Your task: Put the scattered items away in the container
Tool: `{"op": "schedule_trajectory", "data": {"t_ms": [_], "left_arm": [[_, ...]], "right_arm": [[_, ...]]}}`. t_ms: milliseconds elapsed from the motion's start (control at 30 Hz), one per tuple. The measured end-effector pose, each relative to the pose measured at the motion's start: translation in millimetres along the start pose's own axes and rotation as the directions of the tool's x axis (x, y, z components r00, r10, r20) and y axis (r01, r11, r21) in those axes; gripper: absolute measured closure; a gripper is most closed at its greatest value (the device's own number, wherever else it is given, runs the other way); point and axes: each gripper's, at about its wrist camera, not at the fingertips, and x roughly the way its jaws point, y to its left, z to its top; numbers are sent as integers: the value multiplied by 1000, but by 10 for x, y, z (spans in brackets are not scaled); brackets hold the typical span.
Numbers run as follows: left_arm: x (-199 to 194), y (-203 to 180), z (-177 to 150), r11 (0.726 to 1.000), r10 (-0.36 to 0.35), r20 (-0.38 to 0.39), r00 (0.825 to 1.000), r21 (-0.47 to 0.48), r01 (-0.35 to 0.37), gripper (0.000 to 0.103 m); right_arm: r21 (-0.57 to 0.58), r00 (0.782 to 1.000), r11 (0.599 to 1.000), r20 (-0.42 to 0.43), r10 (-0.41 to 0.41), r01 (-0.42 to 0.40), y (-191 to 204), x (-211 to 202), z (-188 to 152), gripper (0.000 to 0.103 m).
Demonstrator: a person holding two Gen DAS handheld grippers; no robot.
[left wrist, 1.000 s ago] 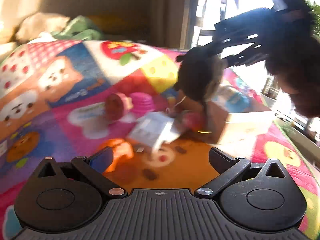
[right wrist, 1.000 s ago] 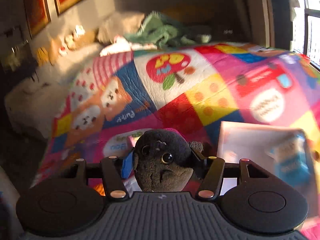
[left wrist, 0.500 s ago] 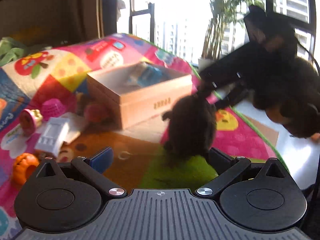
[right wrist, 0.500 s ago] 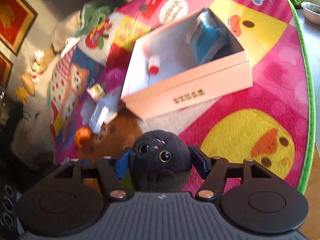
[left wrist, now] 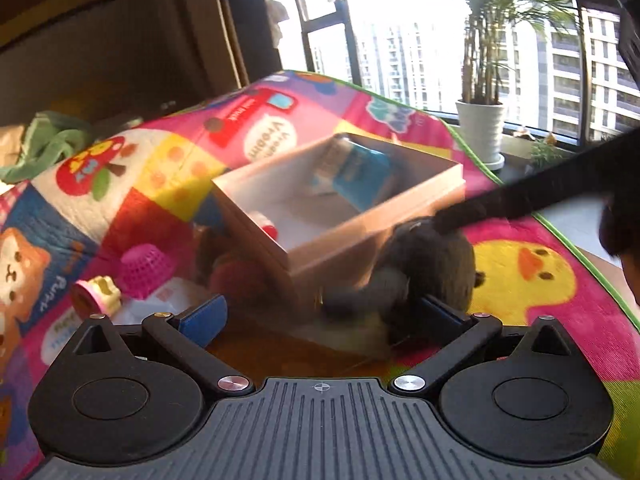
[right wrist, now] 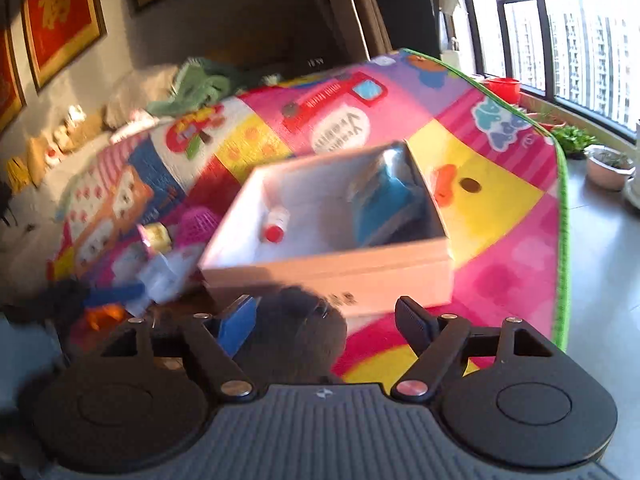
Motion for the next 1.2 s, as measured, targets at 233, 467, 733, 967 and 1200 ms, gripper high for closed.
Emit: {"op": "schedule_trajectory", "data": {"t_ms": [233, 467, 733, 967, 1200], "left_arm": [[-293, 270, -263, 998, 68, -5, 998, 5, -68, 0], [-490, 1172, -669, 953, 245, -128, 961, -149, -263, 0], [-257, 1540, -763, 925, 231, -171, 958, -267, -271, 31], [-306, 1348, -713, 939, 200, -121, 972, -261, -225, 65], [-436, 747, -593, 984, -60, -61, 996, -173, 49, 65]], "right_arm": [[3, 998, 999, 36, -54, 54, -114, -21, -132, 20], [97, 997, 994, 53, -61, 55, -268, -197, -319, 16], [175, 997, 982, 4, -76, 74, -272, -64, -569, 15], [106, 993, 988, 13, -118, 116, -143, -7, -664, 2], [92, 992, 988, 3, -127, 126, -118, 18, -665, 0]]}}
